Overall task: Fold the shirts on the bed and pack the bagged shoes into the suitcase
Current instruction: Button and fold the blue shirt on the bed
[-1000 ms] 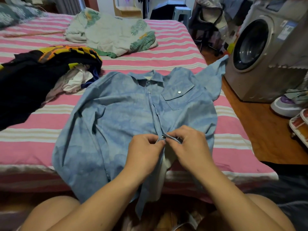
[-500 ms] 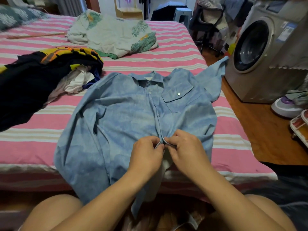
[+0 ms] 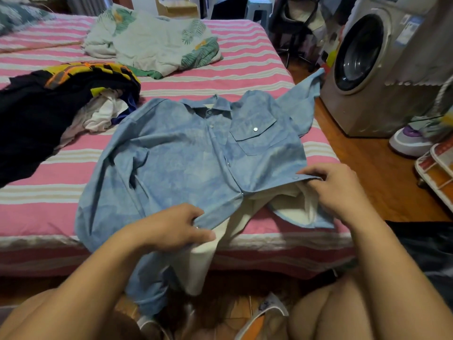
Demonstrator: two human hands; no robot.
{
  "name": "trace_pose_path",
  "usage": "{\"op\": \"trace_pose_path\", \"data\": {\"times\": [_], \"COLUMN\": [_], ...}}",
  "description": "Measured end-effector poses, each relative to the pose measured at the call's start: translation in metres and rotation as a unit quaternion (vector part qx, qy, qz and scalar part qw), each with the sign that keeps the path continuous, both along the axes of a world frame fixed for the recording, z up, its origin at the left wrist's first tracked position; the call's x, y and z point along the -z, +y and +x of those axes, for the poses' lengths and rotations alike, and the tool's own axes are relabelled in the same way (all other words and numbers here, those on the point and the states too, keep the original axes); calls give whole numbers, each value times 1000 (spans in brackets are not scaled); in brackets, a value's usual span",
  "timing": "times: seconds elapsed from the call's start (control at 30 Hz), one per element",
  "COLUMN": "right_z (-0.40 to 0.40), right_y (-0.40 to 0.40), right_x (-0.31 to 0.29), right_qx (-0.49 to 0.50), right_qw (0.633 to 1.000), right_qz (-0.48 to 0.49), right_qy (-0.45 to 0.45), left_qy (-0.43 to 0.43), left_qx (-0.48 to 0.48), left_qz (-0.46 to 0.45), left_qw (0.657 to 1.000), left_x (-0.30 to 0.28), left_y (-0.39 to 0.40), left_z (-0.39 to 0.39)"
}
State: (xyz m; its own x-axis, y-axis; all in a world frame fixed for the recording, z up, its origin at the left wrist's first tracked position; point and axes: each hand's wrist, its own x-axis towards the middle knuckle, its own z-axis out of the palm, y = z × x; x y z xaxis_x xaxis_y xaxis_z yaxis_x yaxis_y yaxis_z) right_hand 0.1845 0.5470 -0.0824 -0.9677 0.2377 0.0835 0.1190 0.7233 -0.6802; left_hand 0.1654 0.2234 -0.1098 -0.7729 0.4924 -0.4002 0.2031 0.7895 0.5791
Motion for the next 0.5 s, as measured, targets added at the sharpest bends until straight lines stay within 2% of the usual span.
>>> {"op": "trace_pose_path", "data": {"times": [0.07, 0.13, 0.2, 0.27, 0.4, 0.43, 0.5], "right_z": [5, 14, 20, 24, 37, 44, 60], "right_y": [10, 11, 0, -23, -83, -95, -110], "right_x": [-9, -15, -20, -22, -8, -1, 18], "right_qx": [-78, -148, -194, -201, -112, -105, -125], "right_qw": [994, 980, 969, 972, 985, 986, 987], "right_qz": [-46, -68, -83, -86, -124, -115, -22], "right_qy": [-55, -112, -129, -92, 36, 52, 100], "left_qy": [-39, -63, -83, -84, -14, 4, 21], "left_qx": [-7, -48, -88, -103, -190, -231, -292], "left_qz": [-9, 69, 177, 242, 276, 291, 330], "left_qw": [999, 995, 977, 961, 942, 928, 897], "left_x": [-11, -16, -16, -9, 6, 8, 10], "left_y": [-20, -29, -25, -9, 31, 38, 47], "left_z": [1, 4, 12, 27, 56, 62, 72]}}
